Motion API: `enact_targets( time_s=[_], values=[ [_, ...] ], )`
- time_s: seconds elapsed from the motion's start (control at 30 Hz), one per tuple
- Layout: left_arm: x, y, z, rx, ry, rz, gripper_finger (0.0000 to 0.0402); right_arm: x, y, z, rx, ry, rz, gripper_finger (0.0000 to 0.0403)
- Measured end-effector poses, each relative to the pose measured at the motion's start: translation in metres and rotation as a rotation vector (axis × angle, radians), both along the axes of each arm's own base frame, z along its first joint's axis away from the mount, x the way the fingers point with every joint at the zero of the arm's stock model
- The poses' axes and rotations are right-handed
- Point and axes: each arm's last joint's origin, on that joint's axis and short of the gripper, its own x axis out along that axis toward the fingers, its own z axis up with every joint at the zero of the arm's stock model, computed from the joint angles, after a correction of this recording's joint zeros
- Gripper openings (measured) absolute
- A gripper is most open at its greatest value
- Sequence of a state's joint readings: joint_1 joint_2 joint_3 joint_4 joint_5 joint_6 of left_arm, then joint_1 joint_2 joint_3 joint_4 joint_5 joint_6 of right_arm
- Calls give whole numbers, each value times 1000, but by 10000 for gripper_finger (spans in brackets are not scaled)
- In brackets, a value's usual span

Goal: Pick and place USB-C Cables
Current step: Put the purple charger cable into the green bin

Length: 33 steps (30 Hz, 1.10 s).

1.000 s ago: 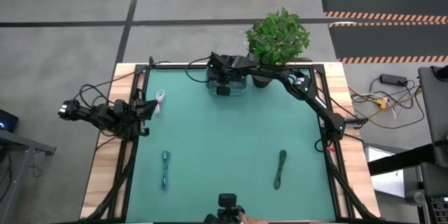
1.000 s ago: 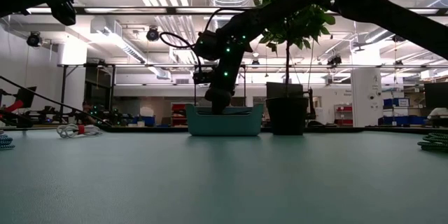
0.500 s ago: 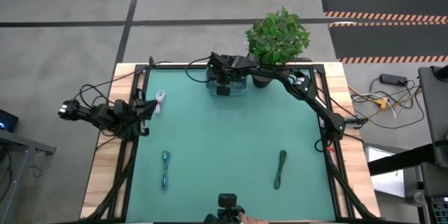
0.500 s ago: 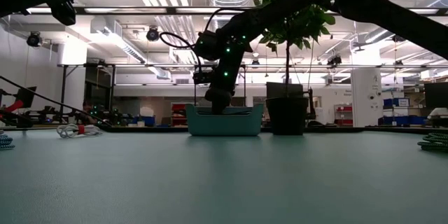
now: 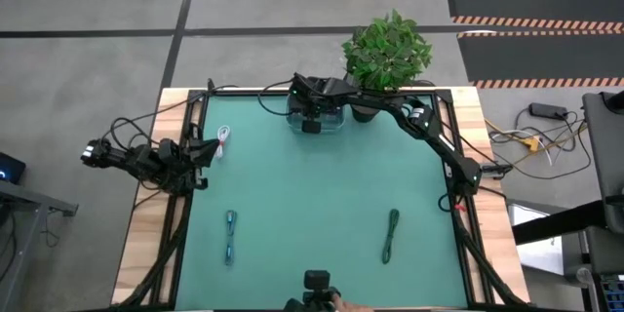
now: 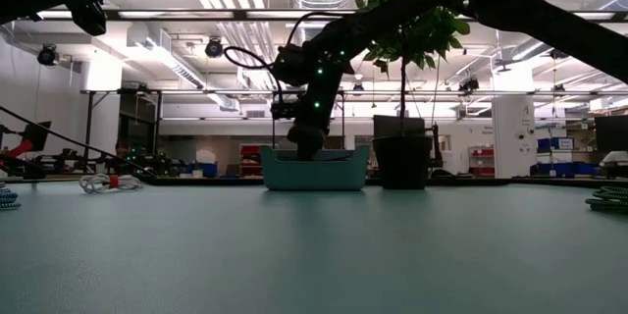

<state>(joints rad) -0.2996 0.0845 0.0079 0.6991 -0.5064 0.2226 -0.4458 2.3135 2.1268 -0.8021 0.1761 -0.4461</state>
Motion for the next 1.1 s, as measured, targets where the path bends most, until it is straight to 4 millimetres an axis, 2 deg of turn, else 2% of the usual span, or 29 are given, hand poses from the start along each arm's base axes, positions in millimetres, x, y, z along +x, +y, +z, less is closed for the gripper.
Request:
enact_targets(
  time_s=[0.93, 1.1],
  values=[
    [0, 0, 0, 1, 0, 1, 0, -1, 1, -1, 12, 1, -20, 24],
    [0, 0, 0, 2, 0, 1, 0, -1, 1, -1, 18, -6, -37, 45]
  ],
)
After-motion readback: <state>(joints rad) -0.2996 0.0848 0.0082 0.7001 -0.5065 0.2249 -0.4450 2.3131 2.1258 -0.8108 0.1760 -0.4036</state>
